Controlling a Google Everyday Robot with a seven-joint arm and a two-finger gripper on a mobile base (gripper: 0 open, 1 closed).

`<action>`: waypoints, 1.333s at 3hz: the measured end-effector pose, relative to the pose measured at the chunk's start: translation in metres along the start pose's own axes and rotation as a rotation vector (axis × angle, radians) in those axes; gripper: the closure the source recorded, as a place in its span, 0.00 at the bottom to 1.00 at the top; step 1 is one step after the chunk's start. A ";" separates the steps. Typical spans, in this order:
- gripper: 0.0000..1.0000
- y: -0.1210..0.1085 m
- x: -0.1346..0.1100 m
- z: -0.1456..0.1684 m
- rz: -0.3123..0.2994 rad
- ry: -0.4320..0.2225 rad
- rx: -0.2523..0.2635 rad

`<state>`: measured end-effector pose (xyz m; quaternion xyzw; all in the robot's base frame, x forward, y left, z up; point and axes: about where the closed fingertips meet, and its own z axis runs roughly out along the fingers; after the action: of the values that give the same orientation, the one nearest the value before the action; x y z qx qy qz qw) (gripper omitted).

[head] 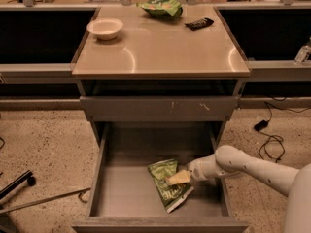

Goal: Pick green jalapeno chip bag from middle drawer and place on counter

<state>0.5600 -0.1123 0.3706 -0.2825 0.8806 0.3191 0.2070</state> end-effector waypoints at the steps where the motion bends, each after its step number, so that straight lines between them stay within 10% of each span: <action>1: 0.43 0.000 0.000 0.000 0.000 0.000 0.000; 4: 1.00 0.017 -0.018 -0.017 -0.011 0.002 -0.020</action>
Offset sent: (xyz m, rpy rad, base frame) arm 0.0000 0.0000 0.0000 0.0000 0.0000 0.0000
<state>0.5596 -0.1070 0.4001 -0.2899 0.8760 0.3264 0.2051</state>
